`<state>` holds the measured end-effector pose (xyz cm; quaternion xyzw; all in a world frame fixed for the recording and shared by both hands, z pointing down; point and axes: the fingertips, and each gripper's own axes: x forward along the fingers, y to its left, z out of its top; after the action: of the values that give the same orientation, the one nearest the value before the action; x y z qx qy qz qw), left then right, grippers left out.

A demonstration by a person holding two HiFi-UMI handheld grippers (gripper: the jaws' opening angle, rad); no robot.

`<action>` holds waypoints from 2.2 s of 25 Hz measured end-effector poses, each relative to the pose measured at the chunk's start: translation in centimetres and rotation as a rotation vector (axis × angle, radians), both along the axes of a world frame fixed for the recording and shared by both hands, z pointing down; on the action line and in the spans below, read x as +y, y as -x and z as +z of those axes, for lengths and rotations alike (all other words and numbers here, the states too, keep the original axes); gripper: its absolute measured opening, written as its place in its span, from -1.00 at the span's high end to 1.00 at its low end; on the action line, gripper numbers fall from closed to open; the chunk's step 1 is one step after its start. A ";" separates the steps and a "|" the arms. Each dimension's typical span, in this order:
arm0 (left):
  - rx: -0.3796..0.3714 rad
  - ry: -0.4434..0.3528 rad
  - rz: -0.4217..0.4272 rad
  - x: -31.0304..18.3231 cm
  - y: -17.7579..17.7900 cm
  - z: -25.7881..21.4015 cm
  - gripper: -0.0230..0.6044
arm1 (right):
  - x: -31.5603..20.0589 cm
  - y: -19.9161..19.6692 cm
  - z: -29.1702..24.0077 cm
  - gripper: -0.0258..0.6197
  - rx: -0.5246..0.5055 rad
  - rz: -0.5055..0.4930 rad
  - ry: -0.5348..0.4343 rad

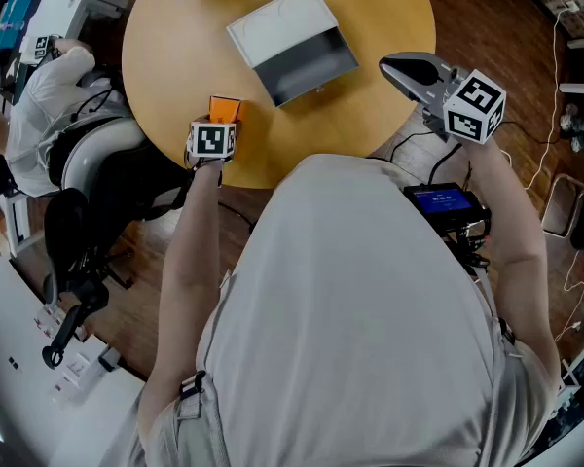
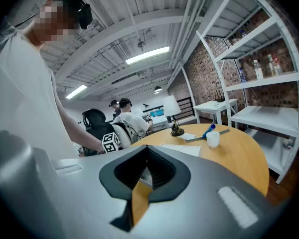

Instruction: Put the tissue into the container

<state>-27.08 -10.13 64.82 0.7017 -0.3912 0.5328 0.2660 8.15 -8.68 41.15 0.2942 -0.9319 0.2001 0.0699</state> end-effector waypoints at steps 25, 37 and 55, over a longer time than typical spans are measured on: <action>-0.109 -0.017 0.926 -4.9 -26.2 -0.9 -0.25 | 4.5 -10.4 2.3 0.91 -0.020 0.241 0.099; 0.381 -0.418 0.451 -3.0 -23.0 -17.1 0.34 | 0.4 -4.5 0.0 0.92 0.023 0.011 0.025; 0.709 -0.692 -0.093 1.9 -8.2 -21.0 0.93 | -1.4 11.8 -1.4 0.92 0.075 -0.460 -0.131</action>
<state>-18.86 -8.24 43.81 0.8686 -0.4615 0.0878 0.1577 -3.70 -10.07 39.75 0.0853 -0.9822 0.1070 0.1288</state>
